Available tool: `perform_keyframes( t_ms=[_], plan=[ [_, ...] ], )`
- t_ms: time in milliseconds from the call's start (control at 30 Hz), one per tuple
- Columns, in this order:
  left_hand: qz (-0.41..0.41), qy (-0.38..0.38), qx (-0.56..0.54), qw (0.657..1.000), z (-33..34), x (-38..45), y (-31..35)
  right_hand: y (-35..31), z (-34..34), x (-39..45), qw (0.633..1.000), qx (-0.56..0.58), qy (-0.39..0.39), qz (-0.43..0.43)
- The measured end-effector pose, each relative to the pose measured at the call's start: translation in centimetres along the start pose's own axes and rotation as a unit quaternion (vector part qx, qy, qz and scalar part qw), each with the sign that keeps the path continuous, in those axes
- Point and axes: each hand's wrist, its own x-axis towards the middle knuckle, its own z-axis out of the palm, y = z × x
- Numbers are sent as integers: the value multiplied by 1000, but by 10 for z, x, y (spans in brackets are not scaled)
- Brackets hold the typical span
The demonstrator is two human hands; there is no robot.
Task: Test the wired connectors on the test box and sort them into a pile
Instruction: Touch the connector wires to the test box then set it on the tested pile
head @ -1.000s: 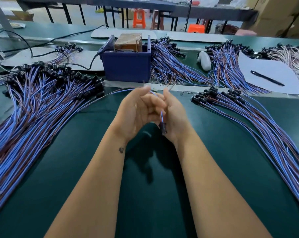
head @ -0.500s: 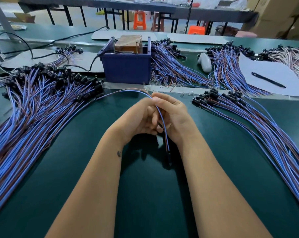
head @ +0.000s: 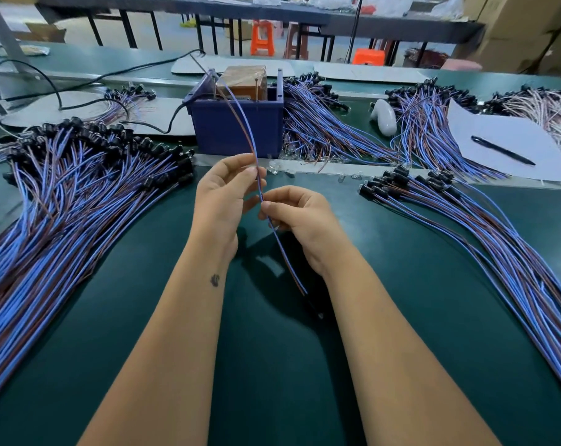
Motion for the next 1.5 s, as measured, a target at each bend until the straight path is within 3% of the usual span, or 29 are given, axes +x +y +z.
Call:
perform_keyframes(
  t_ms=[467,767,1000,1500],
  plan=[
    [-27,-60,77,995,1,-3,-4,4,3,1,999,-19,29,-20],
    [-24,-39,97,994,0,0,-9,2,5,1,994,-29,101,-15],
    [-11,24,112,993,-8,7,-14,3,1,2,990,-2,139,-18],
    [-10,175,33,984,-14,10,-7,5,-1,6,987,20,162,-7]
  ],
)
